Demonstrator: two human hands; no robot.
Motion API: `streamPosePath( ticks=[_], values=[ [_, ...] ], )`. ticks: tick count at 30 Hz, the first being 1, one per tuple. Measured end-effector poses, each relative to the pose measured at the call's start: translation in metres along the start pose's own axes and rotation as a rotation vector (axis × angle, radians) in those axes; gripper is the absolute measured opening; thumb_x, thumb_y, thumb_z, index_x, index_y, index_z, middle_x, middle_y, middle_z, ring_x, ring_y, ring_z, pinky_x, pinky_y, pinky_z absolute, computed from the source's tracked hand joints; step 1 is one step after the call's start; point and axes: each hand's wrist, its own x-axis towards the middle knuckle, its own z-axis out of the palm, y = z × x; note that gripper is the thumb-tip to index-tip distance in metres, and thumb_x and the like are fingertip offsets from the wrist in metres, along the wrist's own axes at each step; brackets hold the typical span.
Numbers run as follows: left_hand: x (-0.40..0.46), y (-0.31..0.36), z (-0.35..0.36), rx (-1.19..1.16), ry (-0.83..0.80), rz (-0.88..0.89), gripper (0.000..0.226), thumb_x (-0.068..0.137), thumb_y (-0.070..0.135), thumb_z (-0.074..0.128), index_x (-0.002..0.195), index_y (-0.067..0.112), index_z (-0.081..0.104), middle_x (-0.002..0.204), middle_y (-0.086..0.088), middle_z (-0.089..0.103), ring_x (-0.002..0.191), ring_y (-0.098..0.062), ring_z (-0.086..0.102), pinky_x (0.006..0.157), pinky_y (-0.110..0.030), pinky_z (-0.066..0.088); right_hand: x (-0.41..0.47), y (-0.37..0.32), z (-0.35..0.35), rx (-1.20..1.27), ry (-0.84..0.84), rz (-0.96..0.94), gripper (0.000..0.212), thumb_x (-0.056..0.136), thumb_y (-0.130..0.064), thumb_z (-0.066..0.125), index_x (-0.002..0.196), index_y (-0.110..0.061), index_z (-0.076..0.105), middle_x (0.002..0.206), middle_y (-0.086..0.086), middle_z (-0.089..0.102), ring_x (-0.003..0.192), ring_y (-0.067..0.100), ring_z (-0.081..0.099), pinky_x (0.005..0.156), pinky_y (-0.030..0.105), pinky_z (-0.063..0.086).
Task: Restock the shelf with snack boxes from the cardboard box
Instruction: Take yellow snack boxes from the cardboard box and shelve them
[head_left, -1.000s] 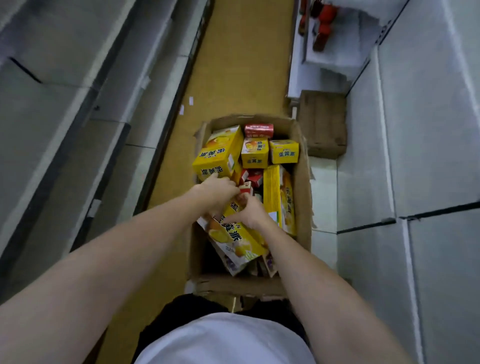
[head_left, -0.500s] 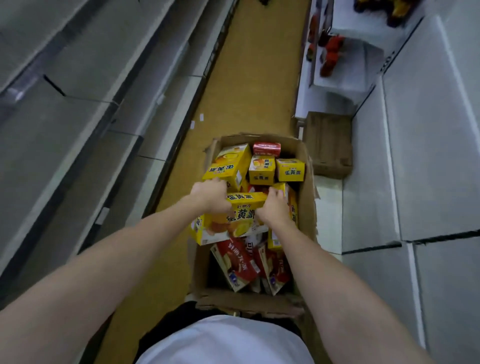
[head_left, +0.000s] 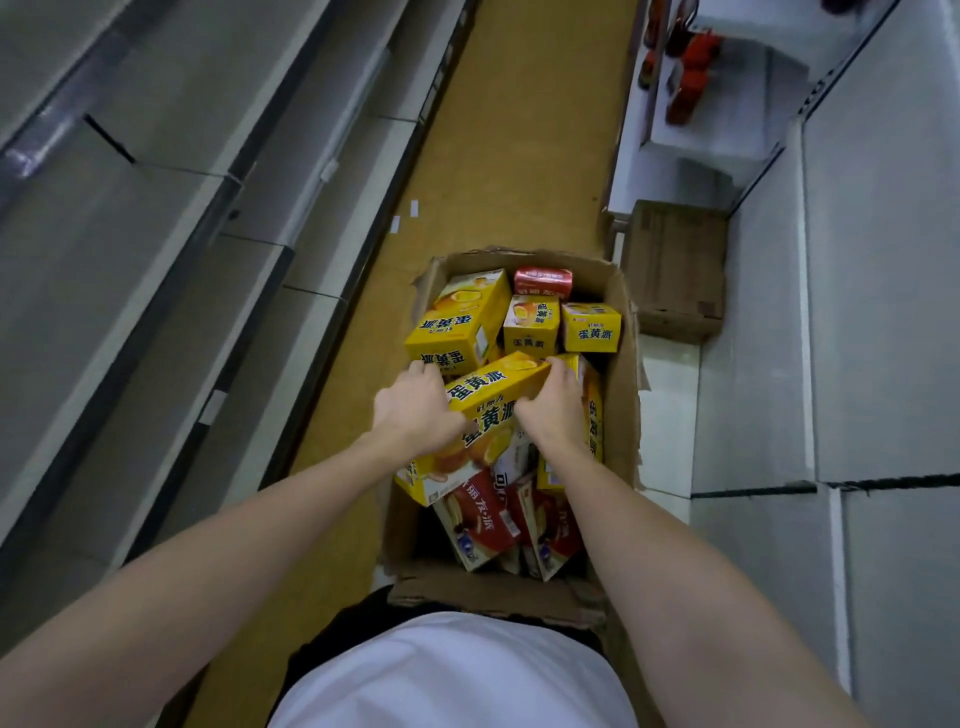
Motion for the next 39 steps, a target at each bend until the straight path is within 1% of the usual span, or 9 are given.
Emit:
streamPosePath(
  ticks=[3,6,8,12,20,24,31,35,39],
  values=[
    [-0.003,0.005,0.005,0.015,0.097,0.058,0.069,0.07,0.061,0.071,0.113,0.018,0.04,0.113,0.0,0.046,0.104,-0.022,0.051,0.07,-0.037,0.047,0.008,-0.005,-0.007,0.121,0.078,-0.074,0.069,0.085,-0.013,0.065,0.146,-0.015,0.032,0.142,0.005,0.041,0.132,0.023,0.04,0.105,0.034,0.038],
    [-0.002,0.015,0.02,0.024,0.03,0.036,0.074,0.074,0.059,0.069,0.122,0.016,0.033,0.119,-0.003,0.046,0.107,-0.025,0.054,0.073,-0.04,0.05,0.022,-0.01,-0.005,0.097,0.001,-0.062,0.072,0.092,-0.014,0.062,0.153,-0.012,0.022,0.149,0.008,0.04,0.134,0.027,0.042,0.102,0.035,0.04],
    [0.004,0.022,0.028,0.045,-0.075,-0.015,0.085,0.076,0.057,0.07,0.134,0.014,0.026,0.125,-0.007,0.047,0.109,-0.029,0.058,0.076,-0.04,0.049,0.029,-0.004,0.001,0.024,-0.075,0.008,0.072,0.096,-0.02,0.059,0.154,-0.008,0.019,0.15,0.012,0.039,0.134,0.03,0.044,0.102,0.04,0.043],
    [0.019,0.038,0.043,0.105,-0.187,-0.027,0.089,0.08,0.056,0.067,0.143,0.014,0.018,0.126,-0.011,0.053,0.104,-0.031,0.063,0.069,-0.036,0.045,0.033,0.028,0.011,-0.311,-0.149,0.09,0.064,0.094,-0.036,0.061,0.144,-0.006,0.034,0.147,0.017,0.037,0.134,0.035,0.039,0.105,0.046,0.041],
    [0.039,0.053,0.073,0.13,-0.081,-0.068,0.09,0.086,0.078,0.036,0.144,0.012,0.02,0.112,-0.012,0.063,0.092,-0.03,0.066,0.065,-0.036,0.046,0.043,0.056,0.039,-0.477,-0.155,0.161,0.087,0.093,-0.031,0.064,0.154,-0.008,0.006,0.154,0.023,0.018,0.139,0.042,0.029,0.102,0.047,0.043],
    [0.042,0.056,0.08,-0.004,-0.084,-0.105,0.084,0.088,0.069,0.045,0.143,0.011,0.019,0.119,-0.012,0.059,0.096,-0.033,0.065,0.072,-0.041,0.051,0.049,0.055,0.054,-0.575,-0.14,0.192,0.078,0.099,-0.025,0.05,0.155,-0.01,-0.002,0.156,0.026,0.01,0.138,0.048,0.026,0.097,0.057,0.047],
    [0.044,0.053,0.076,-0.304,-0.172,-0.176,0.07,0.084,0.054,0.064,0.127,0.013,0.026,0.116,-0.012,0.058,0.097,-0.036,0.063,0.076,-0.046,0.055,0.05,0.053,0.051,-0.598,-0.16,0.206,0.095,0.089,-0.019,0.066,0.156,-0.015,-0.002,0.156,0.026,0.008,0.138,0.048,0.026,0.092,0.06,0.049],
    [0.043,0.049,0.064,-0.475,-0.239,-0.271,0.08,0.078,0.046,0.076,0.131,0.013,0.026,0.106,-0.005,0.057,0.097,-0.033,0.064,0.078,-0.043,0.057,0.037,0.05,0.036,-0.537,-0.161,0.198,0.106,0.082,-0.029,0.076,0.155,-0.016,0.0,0.153,0.023,0.018,0.133,0.043,0.037,0.088,0.049,0.054],
    [0.03,0.039,0.05,-0.44,-0.254,-0.237,0.081,0.075,0.048,0.077,0.131,0.012,0.032,0.116,-0.01,0.058,0.104,-0.033,0.061,0.078,-0.04,0.055,0.012,0.043,0.019,-0.472,-0.079,0.2,0.111,0.081,-0.047,0.074,0.155,-0.012,0.0,0.152,0.021,0.024,0.128,0.039,0.045,0.088,0.045,0.051]
  ],
)
